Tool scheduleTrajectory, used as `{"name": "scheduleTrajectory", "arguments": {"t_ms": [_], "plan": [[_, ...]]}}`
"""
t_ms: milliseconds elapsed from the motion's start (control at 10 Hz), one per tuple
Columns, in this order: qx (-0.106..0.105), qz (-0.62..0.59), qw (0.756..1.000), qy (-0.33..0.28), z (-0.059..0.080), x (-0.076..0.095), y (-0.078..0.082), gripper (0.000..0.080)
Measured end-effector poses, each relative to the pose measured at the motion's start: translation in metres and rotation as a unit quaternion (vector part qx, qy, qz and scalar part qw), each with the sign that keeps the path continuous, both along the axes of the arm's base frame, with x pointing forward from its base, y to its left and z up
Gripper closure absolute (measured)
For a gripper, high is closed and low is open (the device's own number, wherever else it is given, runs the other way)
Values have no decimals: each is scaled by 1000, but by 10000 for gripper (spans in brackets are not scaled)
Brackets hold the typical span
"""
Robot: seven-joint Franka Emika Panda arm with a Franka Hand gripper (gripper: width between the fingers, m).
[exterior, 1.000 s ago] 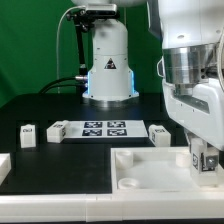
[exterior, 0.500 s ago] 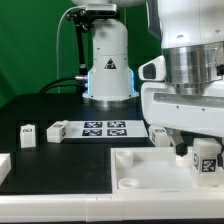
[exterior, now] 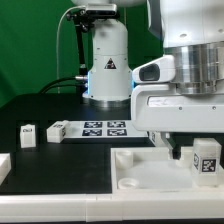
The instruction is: Assemble one leg
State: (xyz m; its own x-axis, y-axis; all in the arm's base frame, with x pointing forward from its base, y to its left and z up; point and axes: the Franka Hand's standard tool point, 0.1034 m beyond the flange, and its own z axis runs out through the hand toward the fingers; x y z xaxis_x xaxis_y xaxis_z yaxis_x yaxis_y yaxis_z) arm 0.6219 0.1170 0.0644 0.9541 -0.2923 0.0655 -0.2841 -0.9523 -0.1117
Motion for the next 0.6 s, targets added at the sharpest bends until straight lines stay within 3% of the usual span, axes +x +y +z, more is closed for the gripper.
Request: {"name": "scheduleTrajectory", "arguments": {"t_ms": [400,600], "plan": [[-43,209,977,-15,0,0,3,150],[-48,243,969,-17,0,0,2,150]]}}
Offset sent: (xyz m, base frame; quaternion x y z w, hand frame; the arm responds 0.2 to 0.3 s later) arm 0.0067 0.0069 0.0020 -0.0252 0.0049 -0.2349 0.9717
